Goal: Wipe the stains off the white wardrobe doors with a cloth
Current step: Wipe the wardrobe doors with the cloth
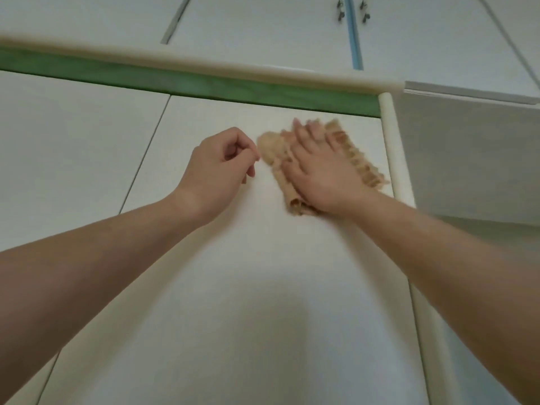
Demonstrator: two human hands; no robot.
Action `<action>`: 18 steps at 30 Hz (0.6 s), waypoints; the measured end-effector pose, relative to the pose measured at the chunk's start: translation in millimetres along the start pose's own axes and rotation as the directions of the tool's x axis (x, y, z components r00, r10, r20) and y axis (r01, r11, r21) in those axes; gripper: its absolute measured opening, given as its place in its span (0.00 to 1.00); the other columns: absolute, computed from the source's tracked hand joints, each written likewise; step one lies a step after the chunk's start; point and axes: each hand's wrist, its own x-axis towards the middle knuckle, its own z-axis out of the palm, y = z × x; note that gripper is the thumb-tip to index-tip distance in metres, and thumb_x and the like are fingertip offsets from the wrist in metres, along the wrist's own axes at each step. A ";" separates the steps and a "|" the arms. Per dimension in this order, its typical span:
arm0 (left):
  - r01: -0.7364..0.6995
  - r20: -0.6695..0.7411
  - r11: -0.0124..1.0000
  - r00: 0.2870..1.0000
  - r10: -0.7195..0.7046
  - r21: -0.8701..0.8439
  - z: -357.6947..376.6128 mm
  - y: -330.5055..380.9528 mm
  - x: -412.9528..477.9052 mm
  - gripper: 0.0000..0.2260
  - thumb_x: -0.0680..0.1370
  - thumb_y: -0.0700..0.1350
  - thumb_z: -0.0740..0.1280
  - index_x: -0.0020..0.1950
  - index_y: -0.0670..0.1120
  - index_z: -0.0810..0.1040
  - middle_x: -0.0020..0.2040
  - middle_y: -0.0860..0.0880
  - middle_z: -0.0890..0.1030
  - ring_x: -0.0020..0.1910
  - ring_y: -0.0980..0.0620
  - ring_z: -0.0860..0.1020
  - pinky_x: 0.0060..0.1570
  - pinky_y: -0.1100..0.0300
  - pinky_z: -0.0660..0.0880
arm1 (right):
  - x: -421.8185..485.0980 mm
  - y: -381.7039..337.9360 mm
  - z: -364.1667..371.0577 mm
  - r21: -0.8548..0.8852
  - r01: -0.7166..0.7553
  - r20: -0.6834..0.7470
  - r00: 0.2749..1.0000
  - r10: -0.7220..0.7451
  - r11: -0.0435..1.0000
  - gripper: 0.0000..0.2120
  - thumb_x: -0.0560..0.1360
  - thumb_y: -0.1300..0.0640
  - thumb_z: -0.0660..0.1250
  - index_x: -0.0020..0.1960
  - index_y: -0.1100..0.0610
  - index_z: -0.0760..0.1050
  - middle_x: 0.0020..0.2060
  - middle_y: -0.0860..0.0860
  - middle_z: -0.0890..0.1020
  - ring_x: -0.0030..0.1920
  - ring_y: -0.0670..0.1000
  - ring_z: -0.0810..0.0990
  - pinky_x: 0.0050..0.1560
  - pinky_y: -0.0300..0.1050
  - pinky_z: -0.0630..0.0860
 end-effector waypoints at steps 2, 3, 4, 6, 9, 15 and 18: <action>-0.001 -0.015 1.000 1.000 0.001 -0.009 5.6 -2.4 -3.8 0.07 0.77 0.36 0.63 0.43 0.43 0.79 0.31 0.50 0.78 0.29 0.53 0.74 0.34 0.60 0.71 | -58.7 -41.6 17.6 0.006 0.416 0.047 0.908 -0.416 0.909 0.30 0.84 0.43 0.48 0.84 0.53 0.53 0.84 0.54 0.51 0.84 0.55 0.44 0.83 0.54 0.41; 0.004 -0.001 1.000 1.000 -0.004 -0.003 8.7 -4.0 -7.6 0.07 0.77 0.37 0.63 0.43 0.44 0.79 0.31 0.51 0.78 0.28 0.53 0.74 0.33 0.60 0.71 | -86.4 -44.5 21.7 0.023 0.570 0.092 0.817 -0.569 0.821 0.30 0.84 0.45 0.51 0.84 0.53 0.55 0.84 0.54 0.52 0.84 0.56 0.45 0.83 0.54 0.42; 0.002 0.023 1.000 1.000 -0.003 0.007 10.2 -5.6 -10.8 0.07 0.77 0.37 0.63 0.43 0.45 0.78 0.31 0.51 0.79 0.29 0.53 0.73 0.33 0.58 0.71 | -99.3 -33.1 17.2 0.041 0.675 0.130 0.727 -0.674 0.736 0.29 0.85 0.47 0.54 0.84 0.53 0.56 0.84 0.54 0.52 0.84 0.55 0.44 0.83 0.53 0.43; -0.025 0.084 0.999 0.996 0.023 0.024 10.9 -5.1 -16.2 0.07 0.77 0.36 0.63 0.43 0.45 0.78 0.31 0.52 0.79 0.30 0.54 0.74 0.34 0.59 0.71 | -86.6 16.6 0.6 0.008 0.681 0.176 0.720 -0.671 0.732 0.29 0.86 0.46 0.53 0.84 0.51 0.53 0.84 0.51 0.50 0.84 0.54 0.44 0.83 0.51 0.42; -0.056 0.083 0.998 0.995 0.053 0.037 2.4 1.7 -12.2 0.09 0.77 0.35 0.62 0.42 0.46 0.78 0.32 0.51 0.78 0.30 0.56 0.74 0.33 0.64 0.70 | -24.1 88.3 -31.0 -0.120 0.234 0.132 0.967 -0.218 0.965 0.35 0.79 0.35 0.39 0.83 0.47 0.45 0.84 0.52 0.49 0.84 0.55 0.45 0.83 0.52 0.42; -0.049 0.067 0.996 0.997 0.044 0.073 -14.9 5.8 -9.7 0.07 0.77 0.36 0.62 0.43 0.44 0.78 0.32 0.50 0.79 0.31 0.55 0.75 0.35 0.61 0.71 | 7.9 81.0 -27.3 -0.102 0.053 0.104 0.994 -0.042 0.993 0.32 0.84 0.37 0.39 0.84 0.49 0.40 0.84 0.51 0.42 0.84 0.52 0.39 0.83 0.54 0.39; -0.021 0.098 0.999 0.995 0.017 0.044 -7.7 6.0 -22.2 0.07 0.77 0.35 0.62 0.43 0.43 0.78 0.31 0.48 0.79 0.30 0.53 0.75 0.35 0.59 0.73 | -93.1 33.6 -14.0 -0.107 0.391 0.159 0.914 -0.373 0.914 0.32 0.85 0.38 0.43 0.85 0.49 0.42 0.84 0.51 0.42 0.84 0.54 0.38 0.83 0.58 0.43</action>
